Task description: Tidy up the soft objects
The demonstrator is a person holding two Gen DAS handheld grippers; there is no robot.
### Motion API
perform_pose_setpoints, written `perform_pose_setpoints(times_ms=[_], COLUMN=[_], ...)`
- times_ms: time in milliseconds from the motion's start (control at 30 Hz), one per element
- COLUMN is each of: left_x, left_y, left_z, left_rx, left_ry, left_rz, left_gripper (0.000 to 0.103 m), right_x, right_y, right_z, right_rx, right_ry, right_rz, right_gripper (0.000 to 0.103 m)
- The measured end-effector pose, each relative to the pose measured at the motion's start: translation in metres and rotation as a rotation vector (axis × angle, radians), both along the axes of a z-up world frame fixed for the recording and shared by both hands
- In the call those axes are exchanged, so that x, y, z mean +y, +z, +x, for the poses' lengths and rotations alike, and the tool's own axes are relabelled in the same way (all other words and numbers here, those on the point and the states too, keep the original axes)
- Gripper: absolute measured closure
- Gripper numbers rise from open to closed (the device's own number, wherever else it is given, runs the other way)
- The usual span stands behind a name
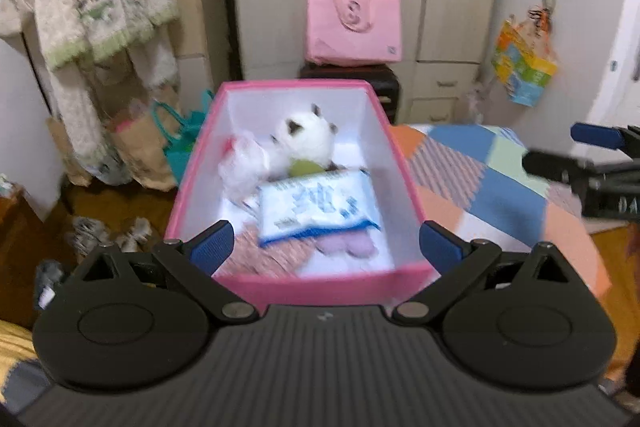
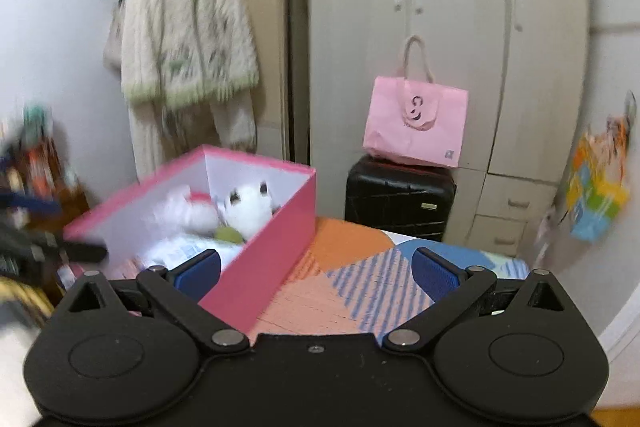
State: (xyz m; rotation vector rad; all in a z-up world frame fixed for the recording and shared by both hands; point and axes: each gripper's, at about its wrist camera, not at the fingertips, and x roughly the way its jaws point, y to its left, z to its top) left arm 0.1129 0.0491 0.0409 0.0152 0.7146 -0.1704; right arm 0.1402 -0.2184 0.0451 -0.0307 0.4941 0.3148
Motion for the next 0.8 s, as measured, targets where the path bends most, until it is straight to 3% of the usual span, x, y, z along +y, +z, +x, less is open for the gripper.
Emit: perform_pose_setpoints(times_ms=[233, 467, 667, 800], left_x=[-0.006, -0.031, -0.033, -0.033], left_y=[0.002, 0.008, 0.000, -0.005], left_z=[-0.021, -0.047, -0.065, -0.070], left_rx=[0.016, -0.095, -0.118, -0.128], left_ry=[-0.043, -0.049, -0.018, 0.043], left_rz=[-0.059, 0.009, -0.035, -0.015], left_gripper=[0.003, 0.003, 0.003, 0.003], right_x=[-0.023, -0.023, -0.021, -0.020], right_y=[0.015, 0.010, 0.003, 0.001], right_z=[-0.029, -0.040, -0.071, -0.088], right_rx=[-0.114, -0.005, 0.009, 0.016], right_ry=[-0.119, -0.223, -0.267, -0.250], right_rz=[0.010, -0.033, -0.038, -0.030], right_gripper=[0.000, 0.000, 0.000, 0.000])
